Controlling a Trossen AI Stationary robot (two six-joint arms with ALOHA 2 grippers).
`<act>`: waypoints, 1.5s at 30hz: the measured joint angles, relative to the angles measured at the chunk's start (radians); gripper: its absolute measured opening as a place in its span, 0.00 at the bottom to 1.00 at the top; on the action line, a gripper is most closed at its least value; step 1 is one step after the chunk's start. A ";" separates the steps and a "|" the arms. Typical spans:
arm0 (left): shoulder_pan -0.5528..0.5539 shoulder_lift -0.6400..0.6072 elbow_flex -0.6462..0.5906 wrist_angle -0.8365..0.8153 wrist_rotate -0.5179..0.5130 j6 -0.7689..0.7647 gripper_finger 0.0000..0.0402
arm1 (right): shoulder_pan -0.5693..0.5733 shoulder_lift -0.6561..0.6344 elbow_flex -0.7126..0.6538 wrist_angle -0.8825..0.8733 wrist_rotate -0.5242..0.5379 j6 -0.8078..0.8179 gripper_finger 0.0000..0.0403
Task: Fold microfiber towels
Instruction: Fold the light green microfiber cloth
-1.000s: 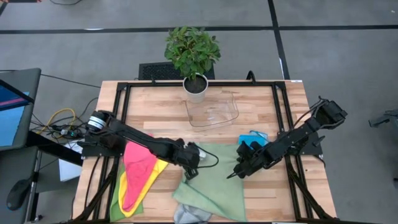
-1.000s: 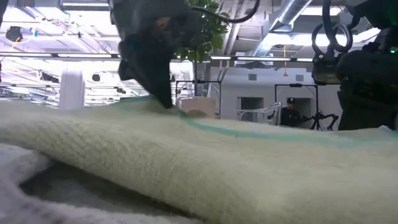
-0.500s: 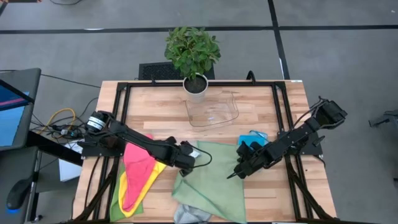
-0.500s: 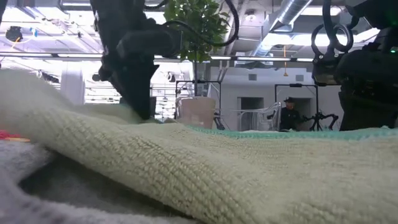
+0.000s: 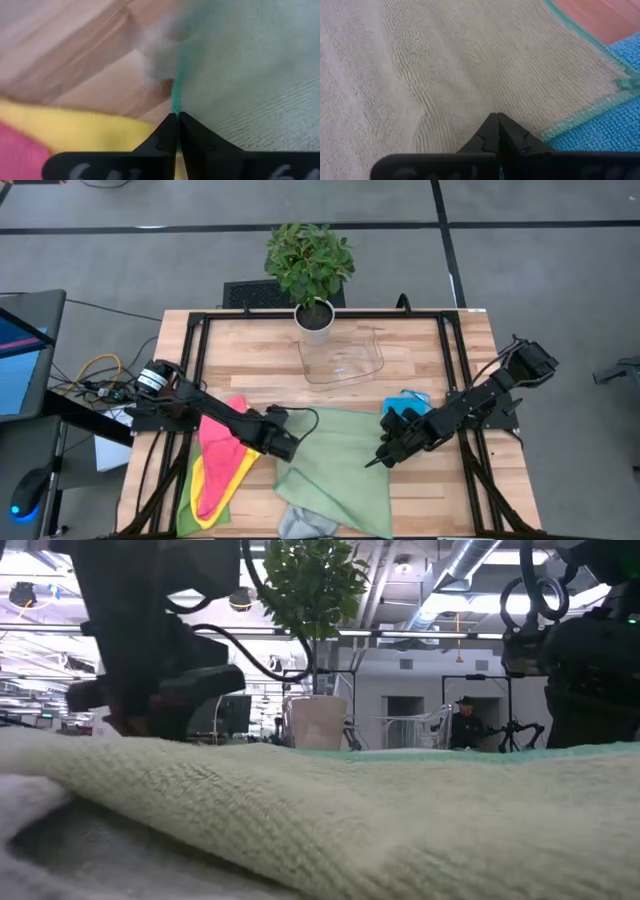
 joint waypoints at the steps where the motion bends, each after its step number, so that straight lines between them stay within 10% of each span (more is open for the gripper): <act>1: -0.005 0.000 0.000 -0.003 0.000 -0.023 0.03 | 0.000 0.000 0.000 -0.002 0.000 -0.001 0.05; 11: -0.008 -0.097 -0.003 -0.034 0.052 -0.040 0.11 | -0.009 -0.014 -0.001 -0.013 -0.029 -0.011 0.10; 20: -0.008 -0.456 -0.002 -0.014 0.023 0.058 0.27 | 0.009 -0.230 0.061 -0.188 -0.113 0.003 0.26; 28: 0.043 -0.576 -0.001 0.039 -0.147 0.247 0.44 | 0.004 -0.376 0.082 -0.403 -0.001 0.085 0.38; 45: 0.360 -0.466 -0.275 0.583 0.297 0.741 0.44 | -0.095 -0.328 0.082 -0.470 -0.051 -0.199 0.46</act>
